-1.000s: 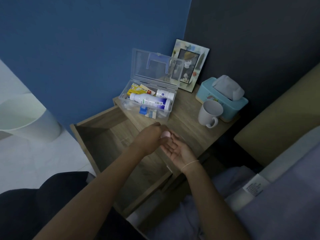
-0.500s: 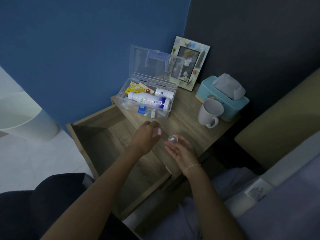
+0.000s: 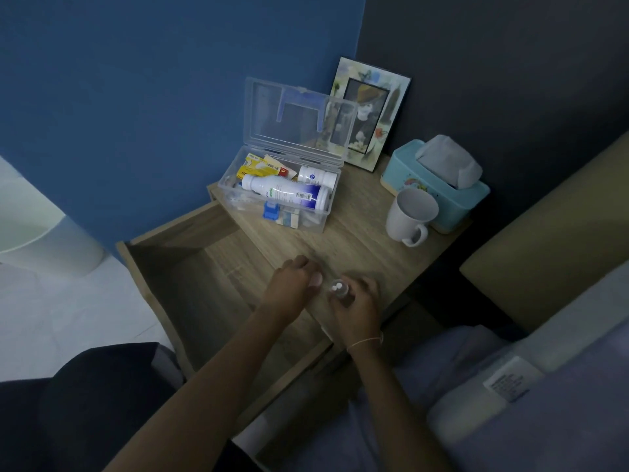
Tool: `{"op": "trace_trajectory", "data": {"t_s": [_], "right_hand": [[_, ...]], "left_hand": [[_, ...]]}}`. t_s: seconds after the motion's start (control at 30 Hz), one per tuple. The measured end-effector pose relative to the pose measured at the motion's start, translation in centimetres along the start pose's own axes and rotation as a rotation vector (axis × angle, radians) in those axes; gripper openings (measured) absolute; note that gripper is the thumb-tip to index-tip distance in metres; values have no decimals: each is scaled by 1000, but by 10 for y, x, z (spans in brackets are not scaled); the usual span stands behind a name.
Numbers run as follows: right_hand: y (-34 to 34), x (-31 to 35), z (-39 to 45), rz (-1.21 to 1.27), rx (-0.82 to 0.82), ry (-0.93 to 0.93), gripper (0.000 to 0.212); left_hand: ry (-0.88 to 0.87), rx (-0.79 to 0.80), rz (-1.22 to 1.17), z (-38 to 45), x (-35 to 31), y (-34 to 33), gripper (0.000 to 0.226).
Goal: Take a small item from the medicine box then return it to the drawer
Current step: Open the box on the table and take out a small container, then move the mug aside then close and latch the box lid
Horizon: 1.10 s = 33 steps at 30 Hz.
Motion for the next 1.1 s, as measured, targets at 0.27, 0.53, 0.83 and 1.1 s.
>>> {"op": "trace_trajectory", "data": {"t_s": [0.27,0.53,0.83,1.1], "right_hand": [[-3,-4,-4,-131,-19,-16,34],[-3,-3,-7,-100,-59,-9,34],[-2,-3,-8,-44,-66,-27,42],[22,23,35,-6,-375,-9,62]], "left_hand": [[-38,-36,48,-5,3,-7,33],[-237,-92,-11,-32,8,-9,36],[-269,-112,6,-34,8,-9,39],[-136,-56,54,-3,13,-3,55]]}}
Point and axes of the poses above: each hand's wrist, its own z-axis towards the middle knuckle, its own y-axis out of the back of the hand, x = y × z, the point moved 1 cm from there along z, towards the middle knuckle, and after that the axes turned 1 degree about x, right-handed, at the moved point
